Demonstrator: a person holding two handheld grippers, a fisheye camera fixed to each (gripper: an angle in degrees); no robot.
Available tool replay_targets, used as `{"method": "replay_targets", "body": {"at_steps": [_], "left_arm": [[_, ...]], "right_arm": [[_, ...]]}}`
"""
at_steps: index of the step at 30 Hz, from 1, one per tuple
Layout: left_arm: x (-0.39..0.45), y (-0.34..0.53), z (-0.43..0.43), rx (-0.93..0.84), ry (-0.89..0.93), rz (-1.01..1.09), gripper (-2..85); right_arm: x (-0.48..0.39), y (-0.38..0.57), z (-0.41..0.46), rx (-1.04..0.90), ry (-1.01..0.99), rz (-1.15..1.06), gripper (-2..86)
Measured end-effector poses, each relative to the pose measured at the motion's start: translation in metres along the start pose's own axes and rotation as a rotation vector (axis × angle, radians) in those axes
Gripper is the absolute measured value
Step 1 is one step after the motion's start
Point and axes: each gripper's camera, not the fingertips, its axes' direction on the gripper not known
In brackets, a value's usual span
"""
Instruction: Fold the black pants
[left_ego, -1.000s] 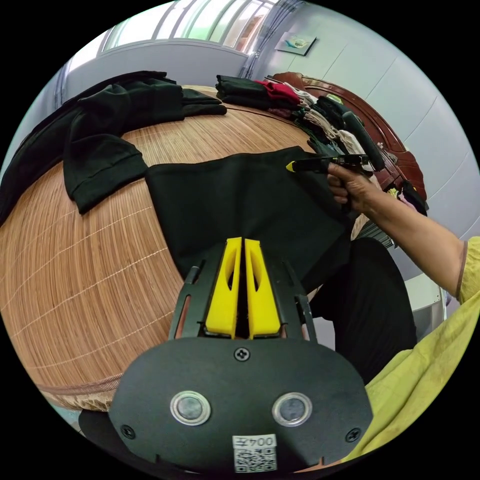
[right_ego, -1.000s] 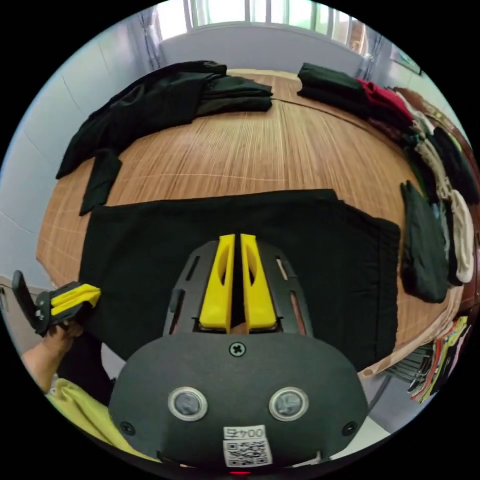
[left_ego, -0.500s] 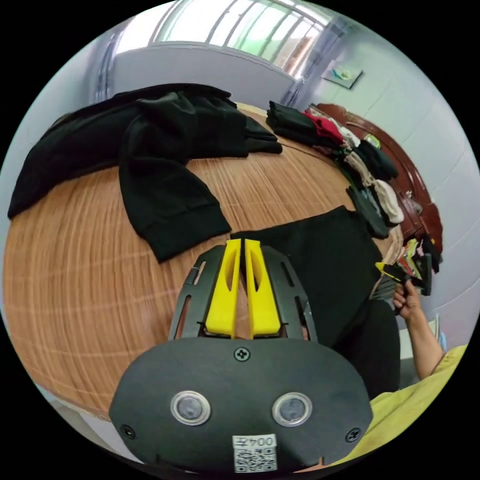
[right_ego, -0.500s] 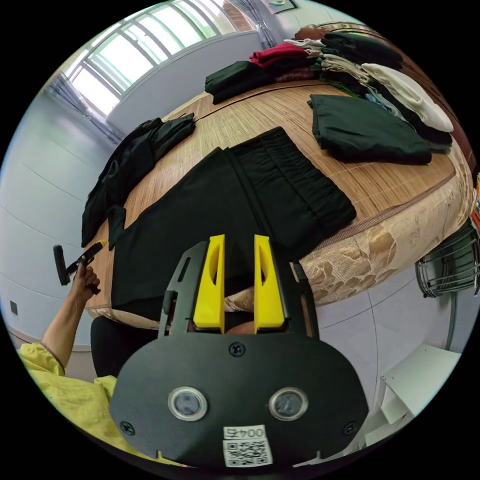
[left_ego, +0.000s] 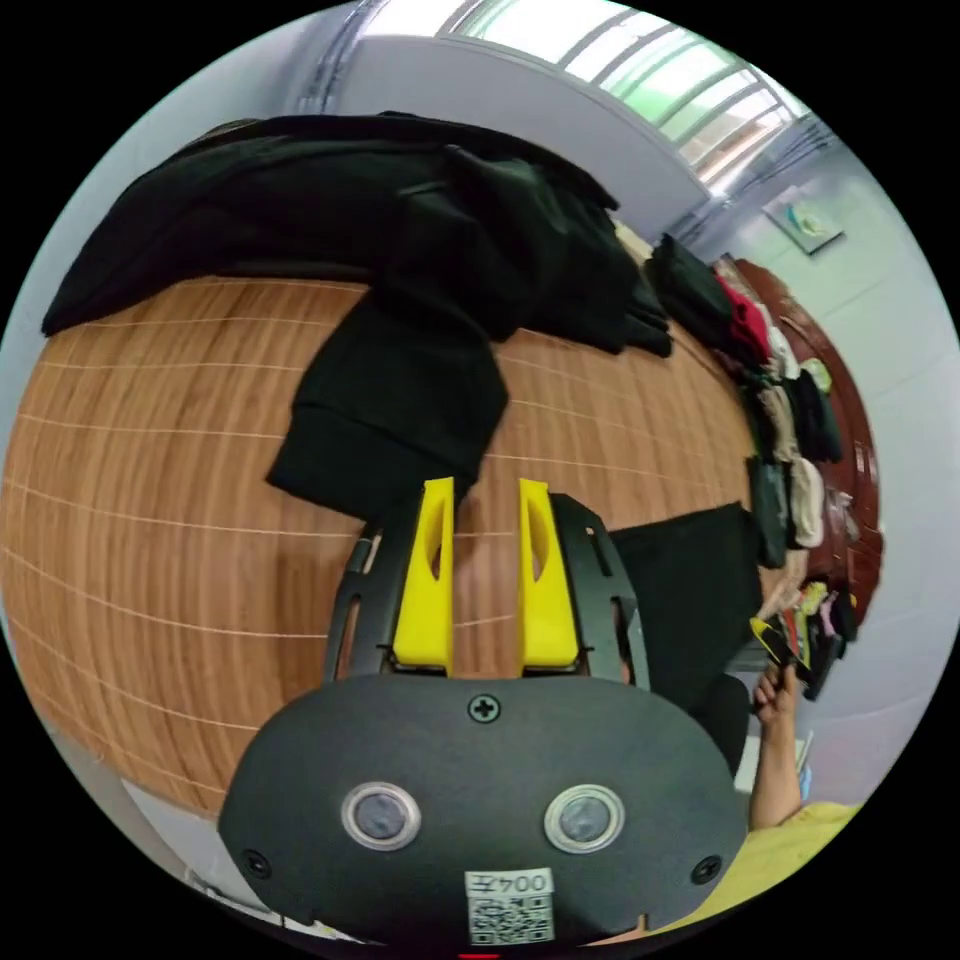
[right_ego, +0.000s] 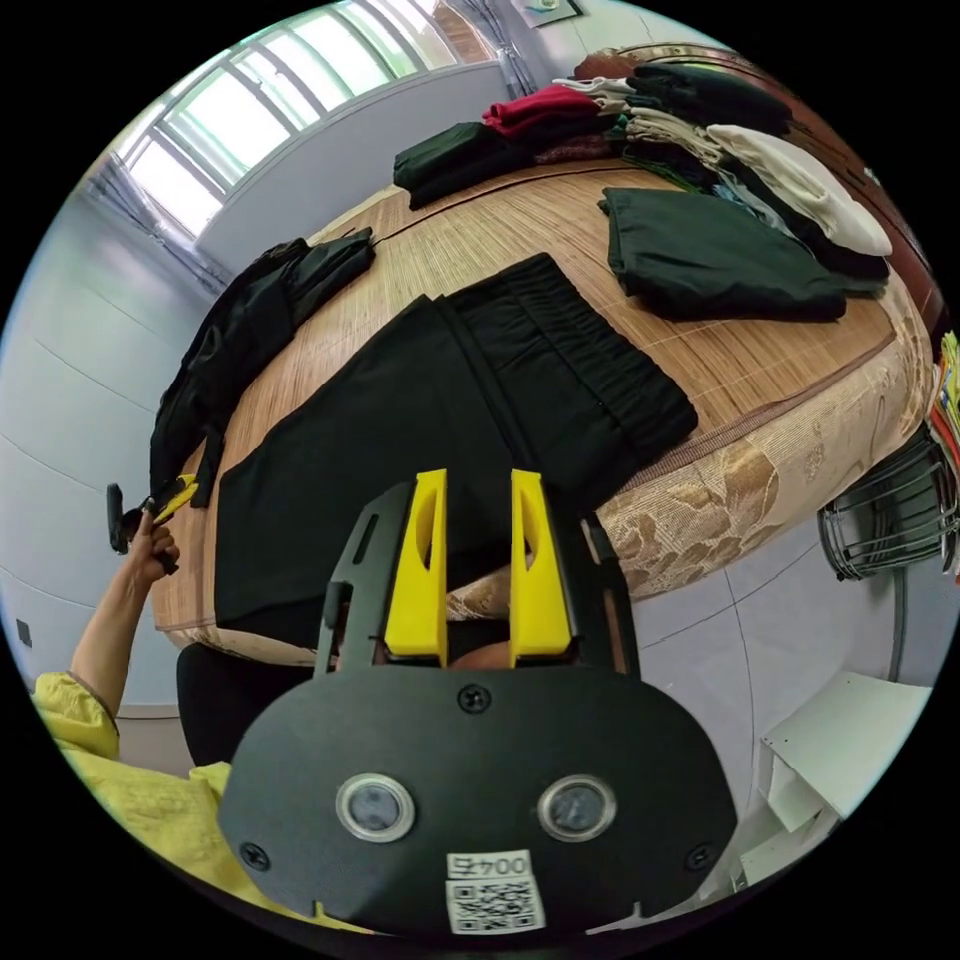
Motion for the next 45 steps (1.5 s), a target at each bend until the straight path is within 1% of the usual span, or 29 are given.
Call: {"method": "replay_targets", "body": {"at_steps": [2,3,5,9,13,16,18,20,22,25,27,30,32,33,35,37,39,40,42,44,45], "left_arm": [[0.019,0.01,0.009,-0.043,0.158,0.041,13.1],[0.025,0.012,0.015,-0.069,0.182,0.048,13.9],[0.05,0.018,0.041,-0.173,0.239,0.107,16.3],[0.084,0.02,0.053,-0.191,0.197,0.201,16.6],[0.113,0.02,0.06,-0.218,0.135,0.269,13.4],[0.129,0.024,0.062,-0.215,-0.001,0.297,8.7],[0.126,0.024,0.058,-0.201,0.028,0.269,5.5],[0.112,0.026,0.049,-0.174,0.147,0.191,3.7],[0.108,0.033,0.044,-0.155,0.154,0.199,2.9],[0.106,0.05,0.033,-0.138,0.105,0.227,2.1],[0.099,0.063,0.023,-0.12,0.089,0.223,1.9],[0.079,0.096,0.001,-0.081,0.066,0.187,1.8],[0.061,0.137,-0.017,-0.055,0.062,0.137,1.8],[0.057,0.149,-0.021,-0.051,0.065,0.122,1.8],[0.051,0.203,-0.032,-0.039,0.08,0.077,1.9],[0.056,0.243,-0.039,-0.013,0.099,0.067,1.9],[0.064,0.273,-0.047,0.012,0.091,0.067,1.9],[0.065,0.287,-0.052,0.03,0.09,0.051,2.0],[0.062,0.3,-0.057,0.055,0.11,0.01,2.2],[0.054,0.307,-0.06,0.062,0.152,-0.024,2.3],[0.052,0.307,-0.06,0.061,0.161,-0.025,2.3]], "right_arm": [[0.001,0.002,-0.003,0.016,0.032,0.012,11.0],[0.002,0.003,-0.004,0.016,0.037,0.021,11.1],[0.005,0.005,-0.007,0.022,0.028,0.042,11.3],[0.012,0.005,-0.005,-0.023,-0.008,0.089,11.7],[0.023,0.007,-0.002,-0.029,-0.082,0.192,11.7],[0.026,0.009,0.003,-0.032,-0.069,0.262,11.6],[0.024,0.011,0.006,-0.025,-0.056,0.304,11.7],[0.016,0.015,0.01,-0.031,-0.032,0.343,12.0],[0.006,0.021,0.015,-0.023,0.012,0.353,11.9],[-0.011,0.027,0.031,-0.007,0.081,0.34,10.8],[-0.022,0.021,0.042,-0.015,0.123,0.308,9.9],[-0.049,-0.003,0.065,-0.038,0.21,0.156,8.0],[-0.075,-0.028,0.088,-0.05,0.244,-0.006,7.9],[-0.082,-0.035,0.094,-0.058,0.249,-0.047,7.9],[-0.112,-0.064,0.116,-0.105,0.286,-0.216,7.8],[-0.135,-0.079,0.129,-0.146,0.321,-0.334,6.9],[-0.153,-0.084,0.132,-0.204,0.348,-0.385,4.9],[-0.164,-0.079,0.123,-0.179,0.321,-0.389,3.6],[-0.183,-0.053,0.1,-0.096,0.181,-0.434,3.3],[-0.208,-0.002,0.081,-0.05,-0.123,-0.532,3.1],[-0.215,0.011,0.081,-0.057,-0.182,-0.556,3.2]]}}
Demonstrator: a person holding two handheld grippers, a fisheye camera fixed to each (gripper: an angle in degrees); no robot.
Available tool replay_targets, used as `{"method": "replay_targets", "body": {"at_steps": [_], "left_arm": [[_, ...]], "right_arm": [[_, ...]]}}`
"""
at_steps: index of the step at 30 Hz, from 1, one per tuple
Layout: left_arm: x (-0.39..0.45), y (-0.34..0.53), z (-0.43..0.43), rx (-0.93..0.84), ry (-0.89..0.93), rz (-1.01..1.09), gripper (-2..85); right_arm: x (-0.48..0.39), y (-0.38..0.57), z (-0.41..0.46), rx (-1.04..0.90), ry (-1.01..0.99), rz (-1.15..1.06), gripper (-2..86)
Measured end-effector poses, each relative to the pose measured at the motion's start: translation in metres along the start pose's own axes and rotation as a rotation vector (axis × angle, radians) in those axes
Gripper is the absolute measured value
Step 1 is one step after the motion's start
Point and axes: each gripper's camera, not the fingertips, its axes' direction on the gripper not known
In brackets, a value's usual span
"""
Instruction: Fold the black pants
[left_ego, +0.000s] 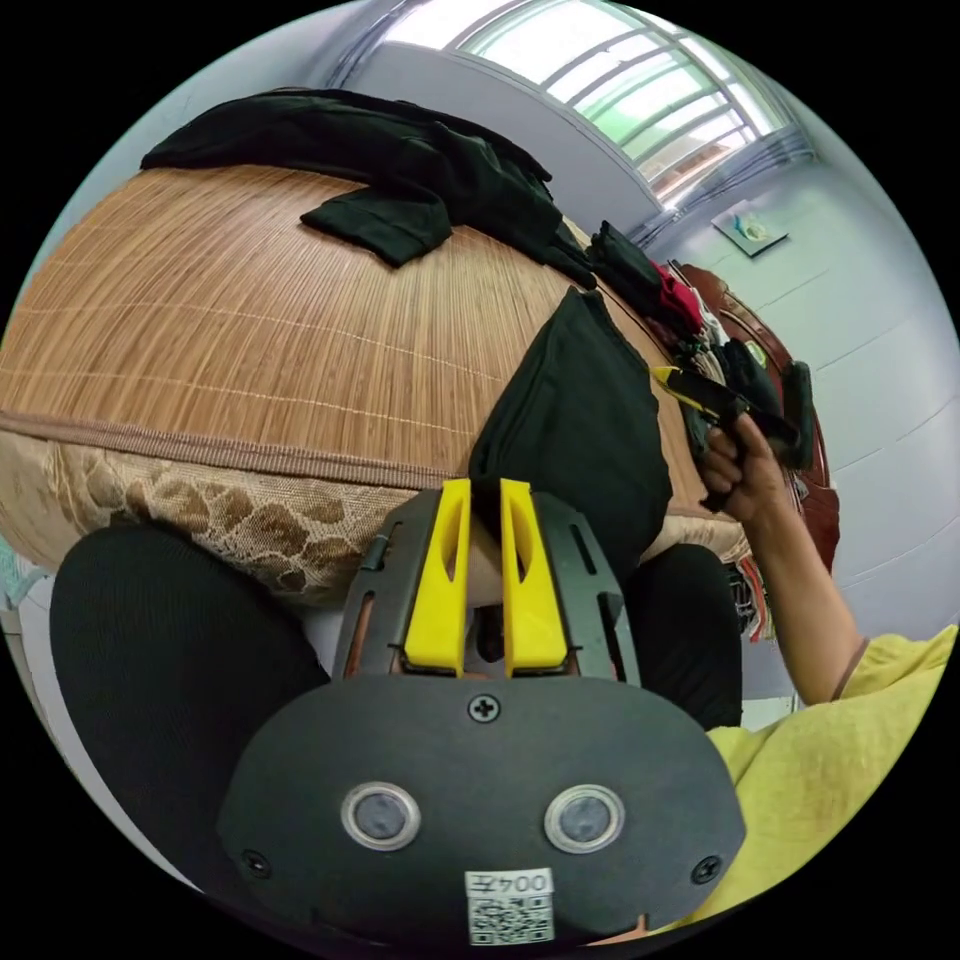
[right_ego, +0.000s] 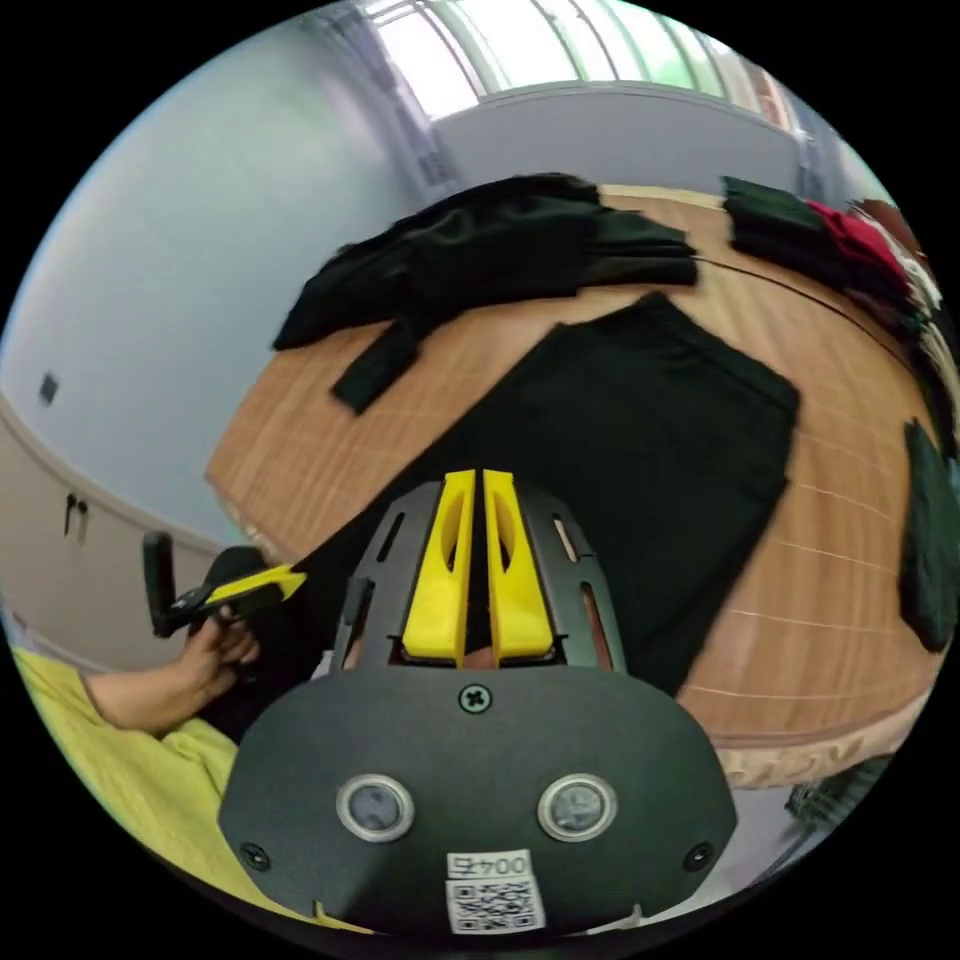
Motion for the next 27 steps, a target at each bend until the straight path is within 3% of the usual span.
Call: {"method": "replay_targets", "body": {"at_steps": [2,7,10,13,18,22,25,27], "left_arm": [[0.0,0.004,-0.008,0.009,0.001,0.016,2.3],[0.003,0.022,-0.035,0.042,-0.042,0.048,2.0],[-0.001,0.036,-0.057,0.093,-0.015,0.05,1.7],[0.002,0.042,-0.07,0.133,0.025,0.078,1.3],[0.036,0.013,-0.053,0.104,0.017,0.245,0.5],[0.079,-0.039,-0.015,0.02,-0.086,0.416,0.3],[0.071,-0.064,0.032,-0.157,-0.254,0.419,0.3],[0.053,-0.072,0.024,-0.115,-0.157,0.367,0.3]], "right_arm": [[-0.049,0.019,0.024,-0.051,-0.082,-0.099,3.6],[-0.09,0.023,0.093,-0.25,0.008,-0.156,3.8],[-0.076,0.02,0.085,-0.249,-0.031,-0.103,2.4],[-0.052,0.042,0.037,-0.126,-0.043,-0.081,1.1],[0.049,0.139,-0.051,0.136,-0.087,0.196,1.6],[0.13,0.22,-0.082,0.113,-0.161,0.456,7.8],[0.159,0.26,-0.08,0.086,-0.302,0.582,10.6],[0.165,0.275,-0.072,0.066,-0.387,0.62,11.6]]}}
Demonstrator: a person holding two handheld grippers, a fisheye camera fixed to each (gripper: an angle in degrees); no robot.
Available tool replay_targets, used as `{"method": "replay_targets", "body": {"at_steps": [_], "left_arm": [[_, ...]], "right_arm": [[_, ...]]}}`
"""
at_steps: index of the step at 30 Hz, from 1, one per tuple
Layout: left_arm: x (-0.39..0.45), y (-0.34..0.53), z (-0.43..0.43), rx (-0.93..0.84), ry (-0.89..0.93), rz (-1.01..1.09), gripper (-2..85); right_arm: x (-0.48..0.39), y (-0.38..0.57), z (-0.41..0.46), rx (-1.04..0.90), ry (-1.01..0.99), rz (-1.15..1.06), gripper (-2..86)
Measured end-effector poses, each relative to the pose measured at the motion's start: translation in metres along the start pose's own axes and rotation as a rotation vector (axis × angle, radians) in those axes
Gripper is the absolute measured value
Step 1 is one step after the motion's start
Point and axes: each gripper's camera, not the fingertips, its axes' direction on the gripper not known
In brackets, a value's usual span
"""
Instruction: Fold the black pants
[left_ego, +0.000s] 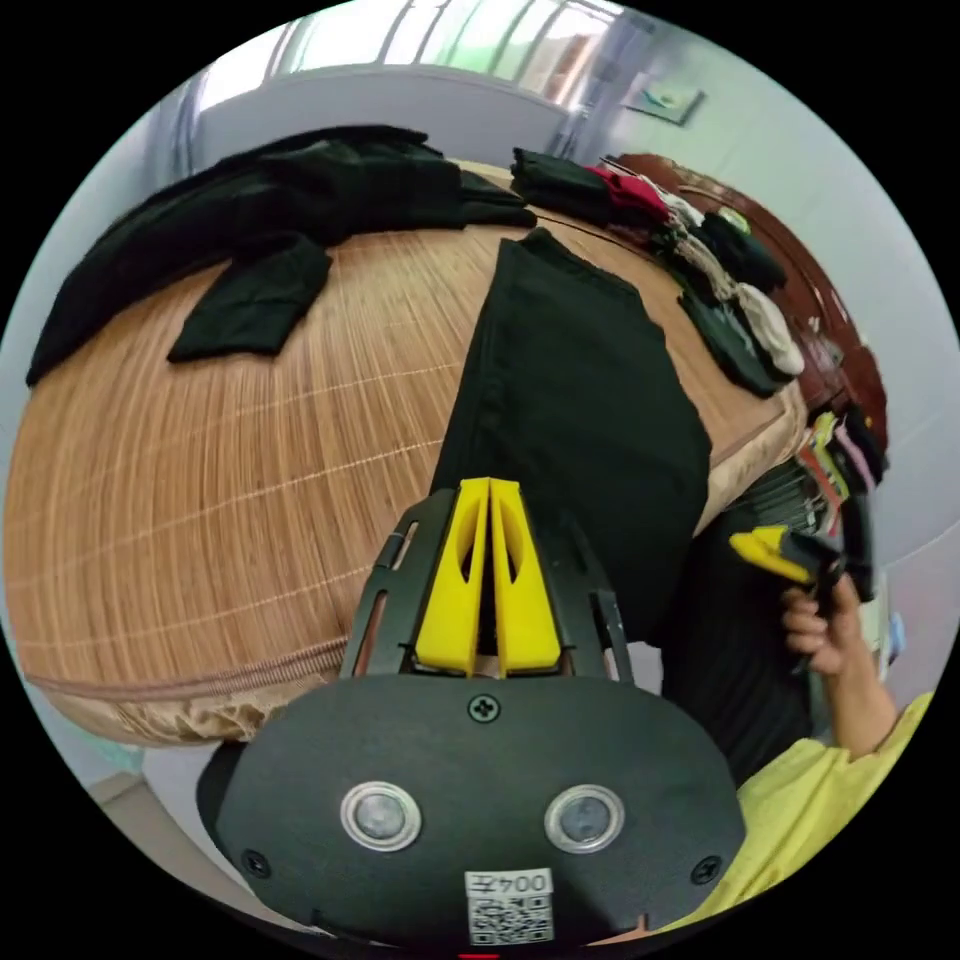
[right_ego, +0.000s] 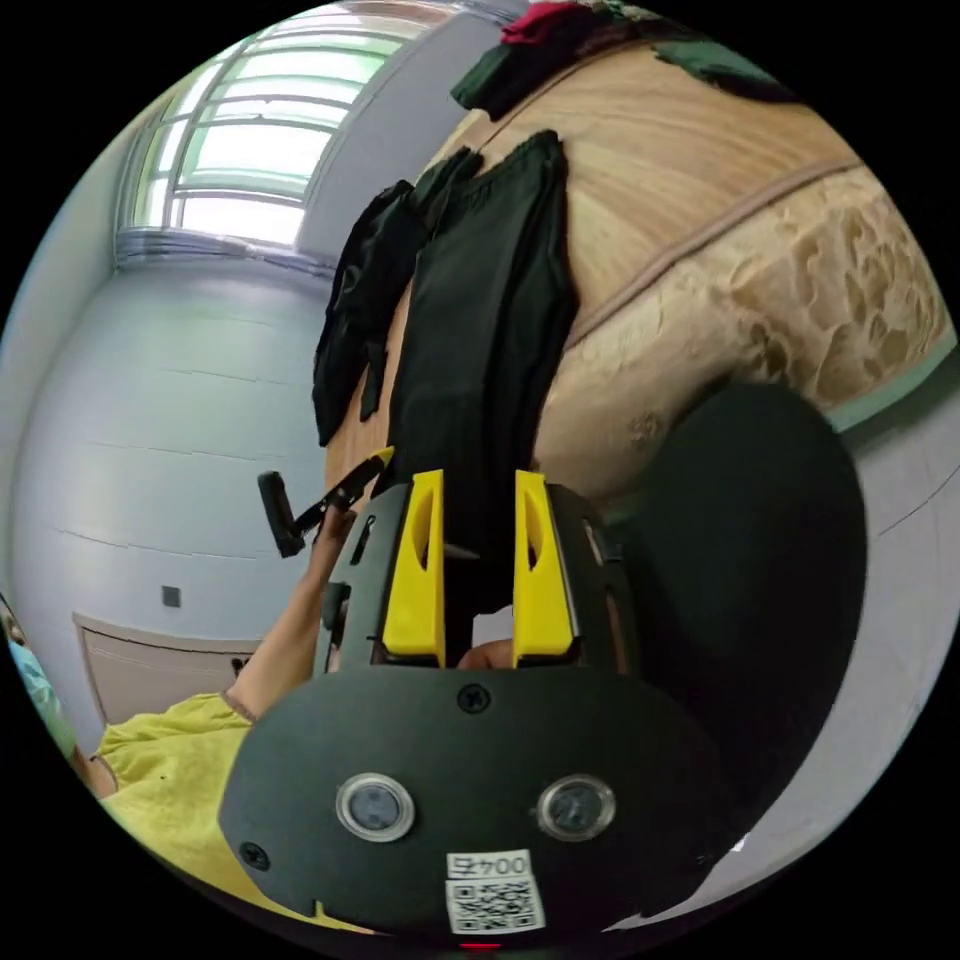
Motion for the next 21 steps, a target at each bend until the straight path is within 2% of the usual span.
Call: {"method": "replay_targets", "body": {"at_steps": [6,11,21], "left_arm": [[-0.055,0.04,-0.052,0.124,0.251,-0.165,0.1],[-0.104,0.118,-0.043,0.134,0.506,-0.362,0.4],[-0.139,0.123,-0.044,0.129,0.55,-0.365,1.1]], "right_arm": [[0.022,0.015,0.047,-0.209,-0.045,0.019,14.1],[0.032,0.017,0.084,-0.321,0.084,-0.052,15.5],[0.056,0.018,0.121,-0.392,0.03,-0.064,15.6]]}}
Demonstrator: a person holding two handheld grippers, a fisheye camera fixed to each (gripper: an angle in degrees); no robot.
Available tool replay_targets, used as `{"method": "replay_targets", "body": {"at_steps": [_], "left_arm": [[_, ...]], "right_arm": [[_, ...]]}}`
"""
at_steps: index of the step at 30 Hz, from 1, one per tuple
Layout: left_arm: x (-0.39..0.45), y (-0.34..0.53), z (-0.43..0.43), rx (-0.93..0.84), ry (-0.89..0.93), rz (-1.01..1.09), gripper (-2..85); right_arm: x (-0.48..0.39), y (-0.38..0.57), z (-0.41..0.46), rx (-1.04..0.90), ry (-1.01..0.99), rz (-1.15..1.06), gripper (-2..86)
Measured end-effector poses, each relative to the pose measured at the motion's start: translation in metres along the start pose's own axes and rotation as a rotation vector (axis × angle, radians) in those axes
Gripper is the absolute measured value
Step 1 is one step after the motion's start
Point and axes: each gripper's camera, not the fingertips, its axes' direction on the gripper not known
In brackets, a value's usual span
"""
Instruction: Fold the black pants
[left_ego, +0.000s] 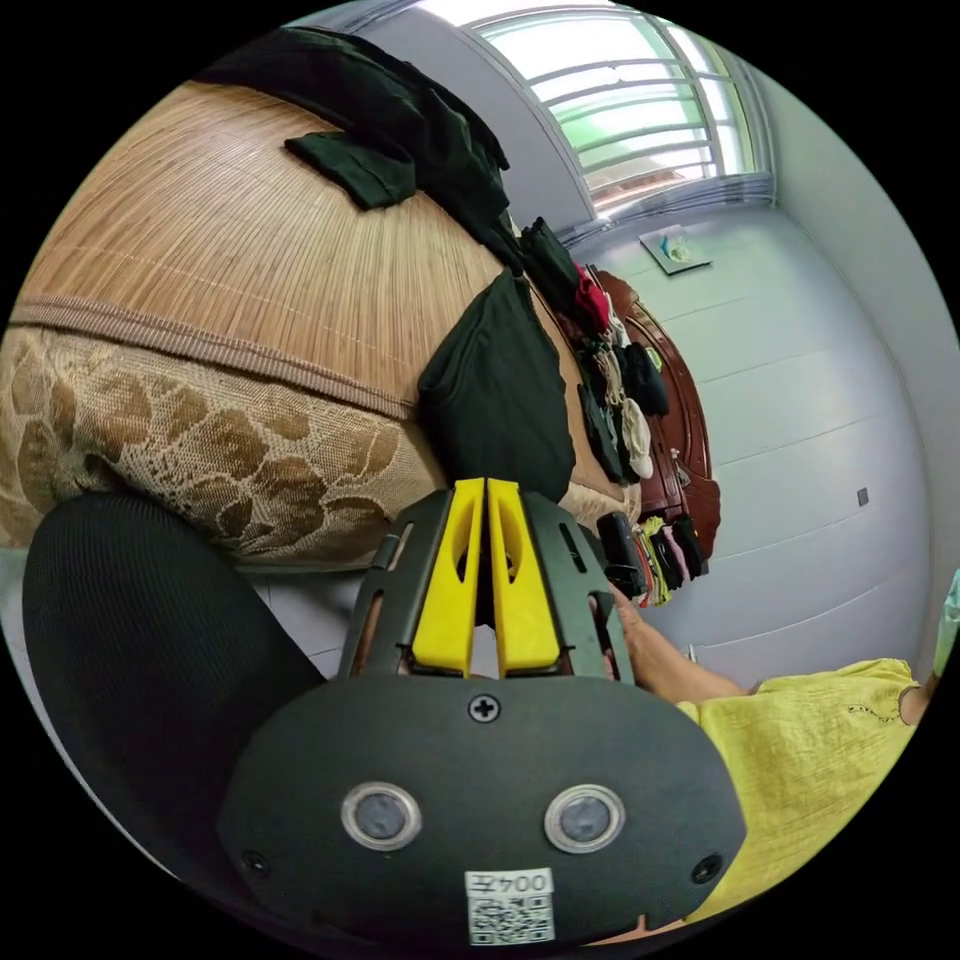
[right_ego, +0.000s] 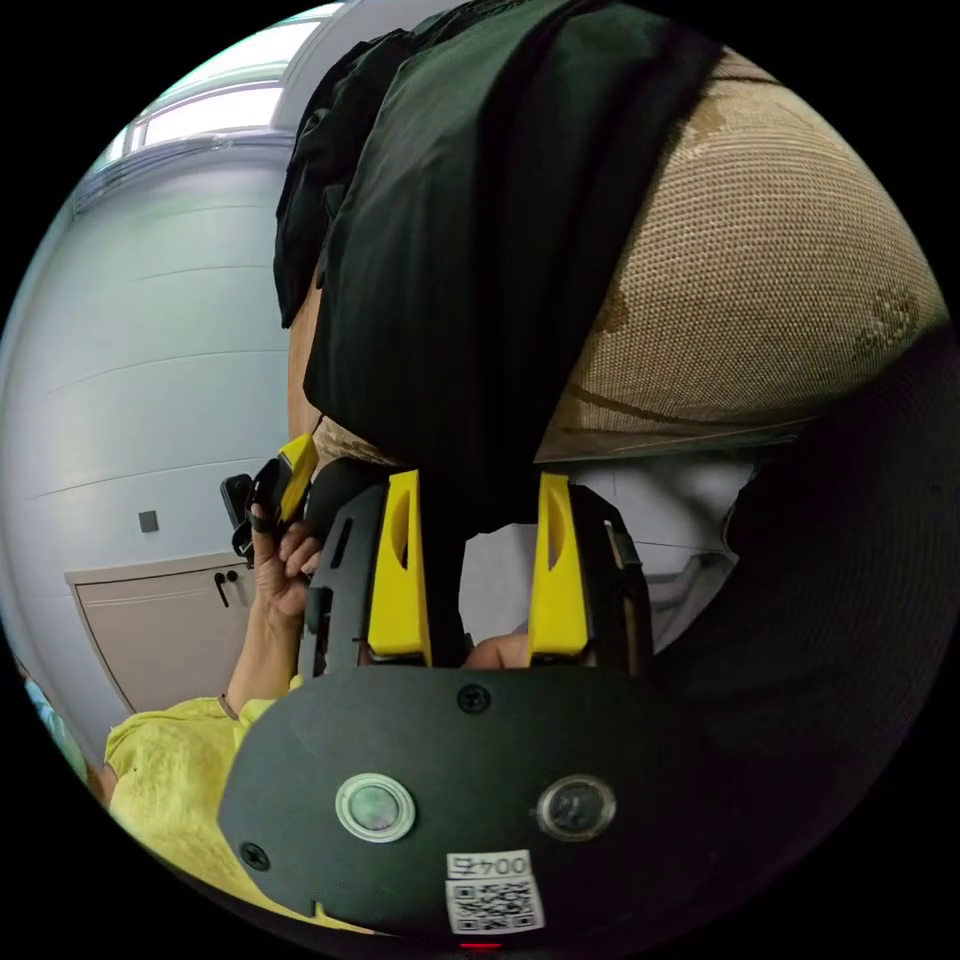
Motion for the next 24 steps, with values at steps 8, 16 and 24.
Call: {"method": "replay_targets", "body": {"at_steps": [8,16,24], "left_arm": [[-0.017,-0.014,-0.01,-0.026,0.001,-0.012,5.9],[-0.047,-0.025,0.012,-0.067,0.195,-0.17,12.5],[-0.034,-0.032,0.058,-0.047,0.354,-0.229,5.7]], "right_arm": [[-0.003,0.021,0.01,0.021,-0.141,-0.035,4.3],[-0.048,0.056,0.014,0.084,-0.245,-0.118,3.4],[-0.098,0.076,0.066,0.083,-0.152,-0.193,3.8]]}}
